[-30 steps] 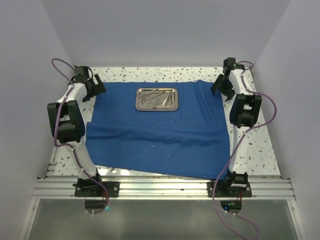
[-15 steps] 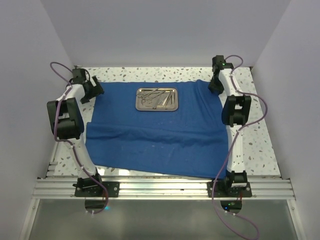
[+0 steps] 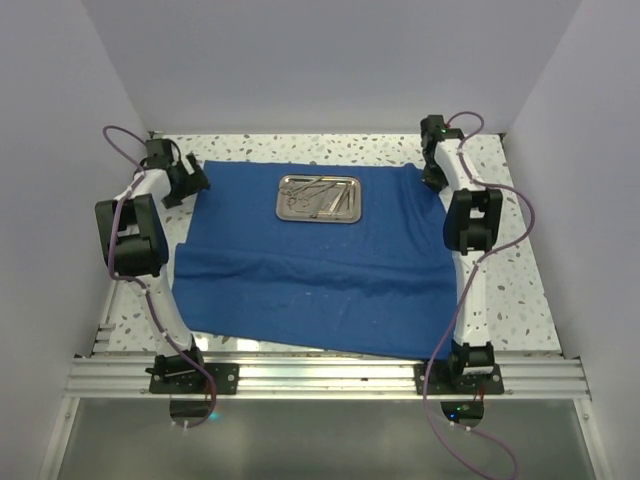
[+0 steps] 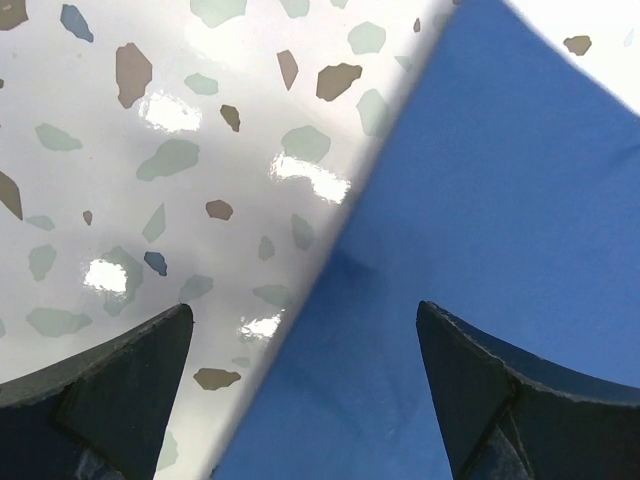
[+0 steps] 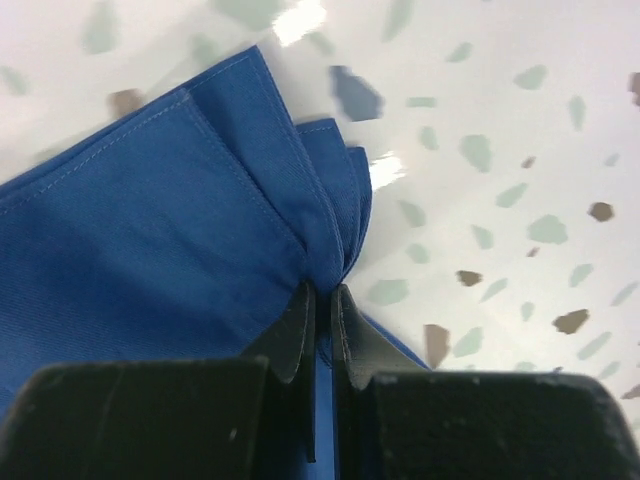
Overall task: Open and lay out the surgical kit
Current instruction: Smooth out the surgical kit at the center of the board.
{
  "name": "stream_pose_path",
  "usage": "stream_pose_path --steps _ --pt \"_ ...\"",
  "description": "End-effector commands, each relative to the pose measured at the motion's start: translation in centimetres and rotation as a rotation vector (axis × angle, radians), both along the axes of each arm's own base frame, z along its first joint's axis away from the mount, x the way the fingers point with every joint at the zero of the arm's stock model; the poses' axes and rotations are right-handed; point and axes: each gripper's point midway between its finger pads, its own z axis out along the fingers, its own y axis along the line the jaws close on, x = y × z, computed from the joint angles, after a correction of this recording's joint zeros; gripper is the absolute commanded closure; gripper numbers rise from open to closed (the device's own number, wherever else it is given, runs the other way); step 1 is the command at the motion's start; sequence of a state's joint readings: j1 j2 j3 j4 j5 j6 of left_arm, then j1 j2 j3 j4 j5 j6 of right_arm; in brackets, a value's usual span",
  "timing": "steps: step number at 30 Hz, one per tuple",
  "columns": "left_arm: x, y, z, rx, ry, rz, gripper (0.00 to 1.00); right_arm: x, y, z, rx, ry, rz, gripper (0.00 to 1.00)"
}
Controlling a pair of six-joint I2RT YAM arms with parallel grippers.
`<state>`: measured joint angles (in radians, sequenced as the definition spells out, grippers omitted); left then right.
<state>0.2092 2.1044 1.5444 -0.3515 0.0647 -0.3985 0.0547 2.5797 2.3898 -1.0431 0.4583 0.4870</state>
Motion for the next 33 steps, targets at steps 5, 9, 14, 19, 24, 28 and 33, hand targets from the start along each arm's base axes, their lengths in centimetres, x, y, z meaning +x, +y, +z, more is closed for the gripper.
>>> stream_pose_path --steps 5,9,14,19,24,28,33 --pt "1.6 0.9 0.2 0.016 -0.038 -0.012 0.08 -4.8 -9.9 0.3 -0.107 0.118 -0.208 0.88" --pt "2.0 0.9 -0.3 0.012 -0.031 -0.015 0.19 -4.8 -10.7 -0.2 -0.102 0.131 -0.216 0.44" --pt "4.2 -1.0 0.1 -0.075 -0.103 -0.094 0.24 -5.6 -11.2 -0.2 -0.117 0.153 -0.213 0.19" --pt "6.9 -6.3 2.5 -0.198 -0.231 -0.249 0.18 -6.6 -11.9 1.7 -0.146 0.152 -0.215 0.18" --pt "8.9 -9.4 1.8 -0.206 -0.234 -0.31 0.15 -7.0 -11.7 4.9 -0.137 0.088 -0.194 0.18" --pt "10.5 -11.2 0.7 -0.224 -0.226 -0.326 0.18 -7.7 -10.6 7.4 -0.077 0.023 -0.191 0.2" --pt "10.5 -13.1 -3.0 -0.231 -0.142 -0.335 0.43 -8.4 -8.5 10.4 0.019 -0.071 -0.178 0.25"
